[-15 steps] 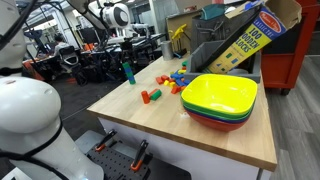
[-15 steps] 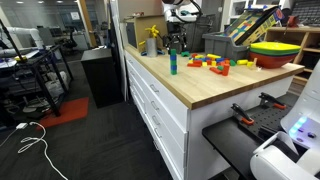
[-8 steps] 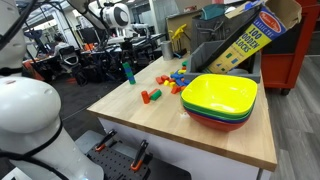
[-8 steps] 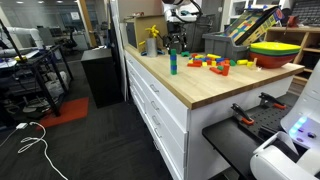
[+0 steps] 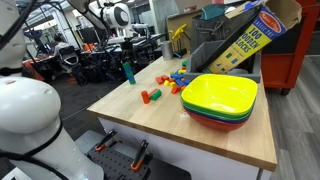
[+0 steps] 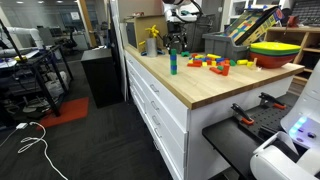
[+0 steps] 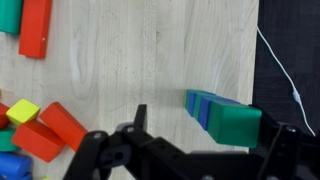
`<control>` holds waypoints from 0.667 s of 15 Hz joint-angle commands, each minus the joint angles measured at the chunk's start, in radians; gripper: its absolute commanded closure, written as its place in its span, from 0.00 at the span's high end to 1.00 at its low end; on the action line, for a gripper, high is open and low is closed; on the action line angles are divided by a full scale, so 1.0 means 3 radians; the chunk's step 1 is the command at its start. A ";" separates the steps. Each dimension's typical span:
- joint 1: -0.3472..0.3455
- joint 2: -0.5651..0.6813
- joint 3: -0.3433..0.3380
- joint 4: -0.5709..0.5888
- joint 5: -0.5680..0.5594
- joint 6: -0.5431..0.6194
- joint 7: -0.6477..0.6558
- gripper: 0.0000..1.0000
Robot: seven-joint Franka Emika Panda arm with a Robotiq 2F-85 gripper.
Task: Pick up one square green block and put it on the pile of stacked up blocks on the left
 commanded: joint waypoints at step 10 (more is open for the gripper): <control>-0.0043 -0.0193 0.0109 -0.0058 0.0268 -0.0077 -0.0255 1.00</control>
